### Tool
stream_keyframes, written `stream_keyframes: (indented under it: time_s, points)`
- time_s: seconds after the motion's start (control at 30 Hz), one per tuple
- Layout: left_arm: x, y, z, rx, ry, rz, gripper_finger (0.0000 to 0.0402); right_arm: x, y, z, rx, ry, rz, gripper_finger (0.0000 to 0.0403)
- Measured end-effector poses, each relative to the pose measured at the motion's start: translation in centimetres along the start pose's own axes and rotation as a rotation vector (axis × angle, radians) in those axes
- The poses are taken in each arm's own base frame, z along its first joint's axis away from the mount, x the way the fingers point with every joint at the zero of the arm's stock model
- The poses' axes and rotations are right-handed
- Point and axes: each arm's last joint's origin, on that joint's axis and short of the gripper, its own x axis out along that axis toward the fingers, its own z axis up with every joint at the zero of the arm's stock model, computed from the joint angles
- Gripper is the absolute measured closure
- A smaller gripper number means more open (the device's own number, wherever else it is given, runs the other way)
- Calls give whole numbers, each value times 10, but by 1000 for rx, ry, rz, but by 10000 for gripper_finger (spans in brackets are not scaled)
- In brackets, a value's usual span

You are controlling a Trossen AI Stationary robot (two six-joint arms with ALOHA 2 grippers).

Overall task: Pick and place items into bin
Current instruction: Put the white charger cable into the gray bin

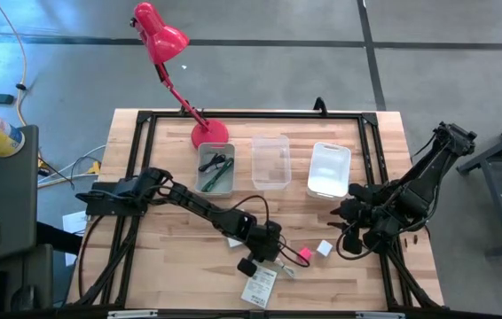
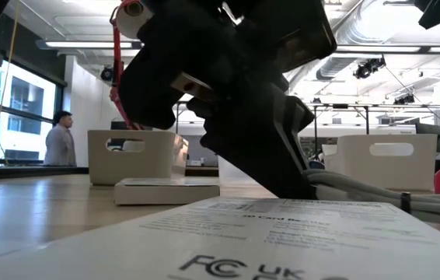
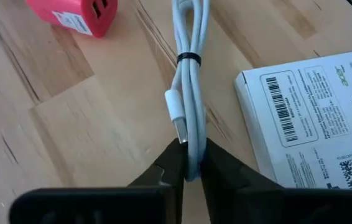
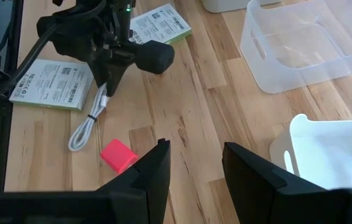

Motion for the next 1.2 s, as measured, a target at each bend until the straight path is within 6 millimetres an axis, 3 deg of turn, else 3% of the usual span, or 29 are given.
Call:
stream_keyframes:
  time_s: [0.13,0.4,0.87,1.2]
  points:
    - [0,0,0,0,0,2,358,0,0,0,0,0,0,265]
    - [0,0,0,1,0,3,395,0,0,0,0,-1,-1,265]
    - [-1,1,3,-6,-32,11,396,0,0,0,-2,-1,-5,265]
    - [-20,22,16,-55,-85,63,390,0,0,0,1,2,-3,265]
